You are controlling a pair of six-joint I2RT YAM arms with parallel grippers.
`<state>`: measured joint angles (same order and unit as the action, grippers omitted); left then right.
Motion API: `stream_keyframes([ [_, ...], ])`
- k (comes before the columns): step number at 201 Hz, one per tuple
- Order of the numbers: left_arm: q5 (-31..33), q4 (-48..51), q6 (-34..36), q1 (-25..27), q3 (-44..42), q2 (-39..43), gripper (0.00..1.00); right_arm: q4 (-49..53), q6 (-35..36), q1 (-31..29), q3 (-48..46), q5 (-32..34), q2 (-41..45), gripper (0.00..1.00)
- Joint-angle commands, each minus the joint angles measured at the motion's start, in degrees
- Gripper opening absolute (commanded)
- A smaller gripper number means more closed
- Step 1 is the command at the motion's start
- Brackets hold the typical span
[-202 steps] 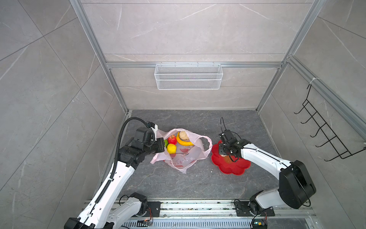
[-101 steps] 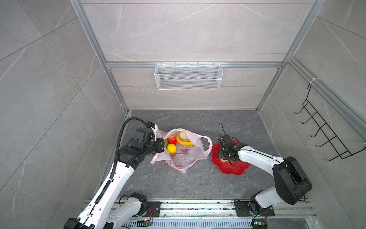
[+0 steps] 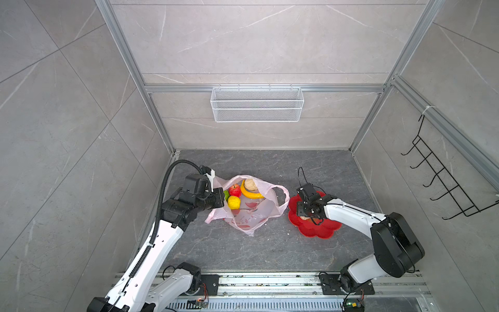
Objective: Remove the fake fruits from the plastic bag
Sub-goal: 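Lower the pear onto the red plate and open the right gripper, then move the right gripper back into the bag over the fruits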
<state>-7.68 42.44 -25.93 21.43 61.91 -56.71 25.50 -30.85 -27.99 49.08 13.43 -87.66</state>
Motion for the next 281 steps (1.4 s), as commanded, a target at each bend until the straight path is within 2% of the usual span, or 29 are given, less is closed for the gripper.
stream_keyframes([
  [1,-0.21,0.53,0.98,-0.14,0.68,0.54,0.05,2.22,0.09,0.3,1.1,0.54,0.65,0.72],
  [36,-0.18,0.67,0.98,-0.16,0.57,0.75,0.05,5.13,0.92,0.3,2.74,0.54,5.12,0.78],
  [62,-0.06,2.04,1.23,-0.11,0.23,1.07,0.05,8.99,2.86,0.22,4.88,0.09,10.74,0.78],
  [79,-0.03,3.54,1.46,-0.11,-0.1,1.65,0.05,12.0,5.52,-0.5,7.49,-1.12,14.36,0.74],
  [99,-0.14,5.49,1.39,-0.13,-0.81,2.63,0.05,15.29,7.46,-4.72,11.64,1.15,17.63,0.68],
  [124,-0.07,8.55,1.26,-0.16,-1.37,3.74,0.05,16.96,8.71,-14.22,18.37,7.55,18.21,0.6],
  [153,1.06,10.68,0.97,-0.15,-2.23,4.8,0.05,14.46,9.58,-24.97,25.18,10.63,13.18,0.49],
  [173,1.67,11.35,0.49,-0.16,-2.71,5.67,0.05,10.97,10.02,-30.36,29.11,10.37,7.72,0.47],
  [195,3.46,11.71,-0.49,-0.15,-3.37,6.32,0.04,5.73,9.72,-34.44,32.61,7.22,0.05,0.46],
  [226,6.45,11.81,-1.73,-0.15,-4.31,6.93,0.04,0.2,7.74,-35.73,35.13,3.49,-9.3,0.45],
  [281,7.0,9.18,-3.2,-0.15,-5.88,8.0,0.04,-4.38,4.99,-35.5,39.43,3.66,-21.21,0.45],
])
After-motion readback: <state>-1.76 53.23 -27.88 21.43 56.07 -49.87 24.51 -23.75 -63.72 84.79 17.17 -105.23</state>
